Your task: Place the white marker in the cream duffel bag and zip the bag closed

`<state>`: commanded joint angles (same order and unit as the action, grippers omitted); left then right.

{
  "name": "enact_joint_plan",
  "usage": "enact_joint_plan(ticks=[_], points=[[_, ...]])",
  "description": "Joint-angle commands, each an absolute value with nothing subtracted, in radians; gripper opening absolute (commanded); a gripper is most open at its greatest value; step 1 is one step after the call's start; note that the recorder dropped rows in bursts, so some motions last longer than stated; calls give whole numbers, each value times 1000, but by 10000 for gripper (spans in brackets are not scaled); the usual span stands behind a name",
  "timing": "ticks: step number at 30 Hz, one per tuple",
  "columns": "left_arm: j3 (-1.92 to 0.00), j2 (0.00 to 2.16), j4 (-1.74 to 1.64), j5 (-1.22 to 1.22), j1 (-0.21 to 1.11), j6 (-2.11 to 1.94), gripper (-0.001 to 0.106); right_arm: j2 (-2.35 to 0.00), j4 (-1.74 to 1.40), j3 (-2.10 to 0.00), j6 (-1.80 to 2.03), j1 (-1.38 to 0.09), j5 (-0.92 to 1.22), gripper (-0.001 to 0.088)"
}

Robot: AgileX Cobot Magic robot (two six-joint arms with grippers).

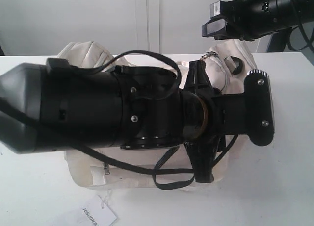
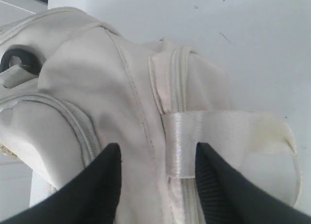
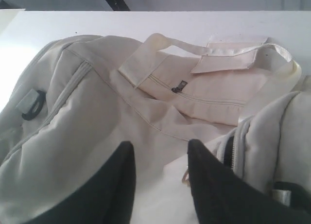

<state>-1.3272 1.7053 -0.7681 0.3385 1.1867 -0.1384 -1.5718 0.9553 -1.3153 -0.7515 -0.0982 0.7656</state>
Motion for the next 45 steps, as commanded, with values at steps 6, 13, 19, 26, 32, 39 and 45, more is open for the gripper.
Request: enact_joint_plan(ticks=[6, 13, 19, 26, 32, 39, 45], points=[[-1327, 1672, -746, 435, 1187, -140, 521, -1544, 932, -1315, -739, -98, 823, 344], [-1327, 1644, -706, 602, 1187, -160, 521, -1528, 778, -1315, -596, -98, 847, 65], [-1327, 1631, -706, 758, 1187, -170, 521, -1526, 656, -1315, -487, -98, 893, 0], [-1327, 1629, -706, 840, 1187, -170, 521, -1526, 407, -1315, -293, -98, 995, 0], [-1327, 1629, -706, 848, 1187, -187, 521, -1482, 80, -1315, -7, -98, 1123, 0], [-1335, 1615, -706, 988, 1187, -267, 307, -1382, 53, -1313, 0, -98, 1135, 0], [-1374, 1549, -708, 1028, 1184, -321, 0, -1381, 53, -1313, 0, -98, 1138, 0]])
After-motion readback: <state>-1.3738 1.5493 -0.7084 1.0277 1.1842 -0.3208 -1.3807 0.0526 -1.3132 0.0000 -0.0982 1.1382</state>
